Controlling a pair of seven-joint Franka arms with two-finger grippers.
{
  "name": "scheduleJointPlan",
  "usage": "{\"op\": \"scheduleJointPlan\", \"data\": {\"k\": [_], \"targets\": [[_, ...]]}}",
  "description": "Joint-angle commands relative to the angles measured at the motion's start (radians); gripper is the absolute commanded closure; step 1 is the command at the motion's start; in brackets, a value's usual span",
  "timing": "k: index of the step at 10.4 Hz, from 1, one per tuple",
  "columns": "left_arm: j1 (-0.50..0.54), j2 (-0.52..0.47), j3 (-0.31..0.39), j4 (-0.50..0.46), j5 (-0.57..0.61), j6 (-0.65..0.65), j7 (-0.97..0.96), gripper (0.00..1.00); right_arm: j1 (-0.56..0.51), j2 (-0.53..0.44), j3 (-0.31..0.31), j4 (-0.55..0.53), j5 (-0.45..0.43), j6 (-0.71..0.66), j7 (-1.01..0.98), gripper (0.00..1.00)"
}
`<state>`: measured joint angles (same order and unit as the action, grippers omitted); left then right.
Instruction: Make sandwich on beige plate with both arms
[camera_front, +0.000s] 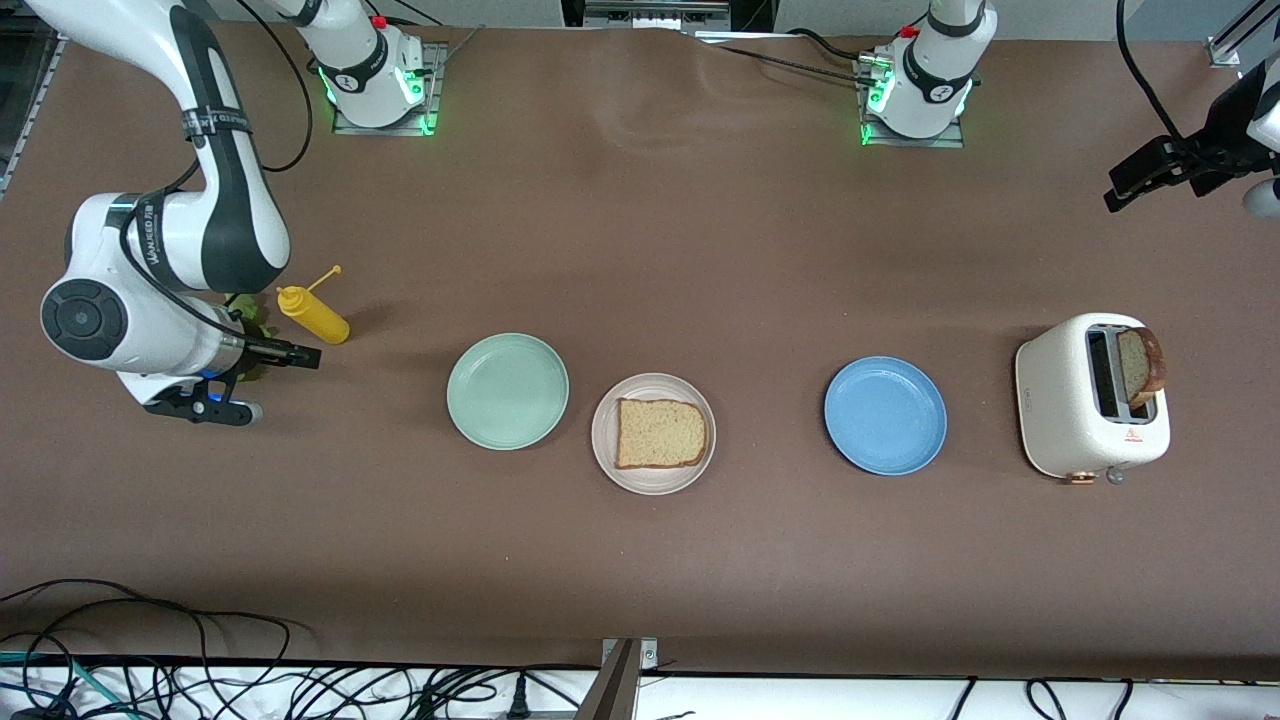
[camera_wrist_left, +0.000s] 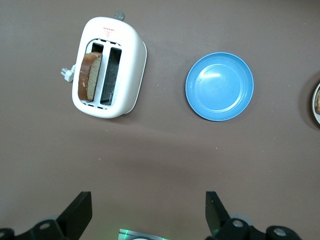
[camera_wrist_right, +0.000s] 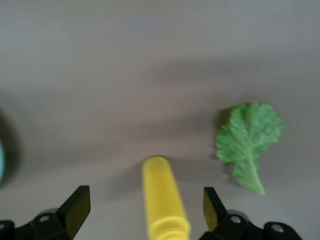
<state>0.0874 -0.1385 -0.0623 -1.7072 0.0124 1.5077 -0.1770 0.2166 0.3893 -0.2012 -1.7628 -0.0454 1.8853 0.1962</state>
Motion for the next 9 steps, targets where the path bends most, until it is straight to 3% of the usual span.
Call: {"op": "scheduleJointPlan", "data": {"k": [1,4,9], "targets": [[0.009,-0.006,-0.004,-0.002,-0.019,-0.009,-0.007,0.0,0.003,-0.027,-0.076,-0.091,-0.024,0.006,-0.023,0.0],[0.009,-0.004,-0.002,-0.002,-0.019,-0.009,-0.007,0.0,0.003,-0.029,-0.141,-0.168,-0.057,0.05,-0.035,0.0],[0.009,-0.003,-0.002,-0.002,-0.019,-0.009,-0.007,0.0,0.003,-0.03,-0.213,-0.34,-0.06,0.288,-0.076,0.0]]}}
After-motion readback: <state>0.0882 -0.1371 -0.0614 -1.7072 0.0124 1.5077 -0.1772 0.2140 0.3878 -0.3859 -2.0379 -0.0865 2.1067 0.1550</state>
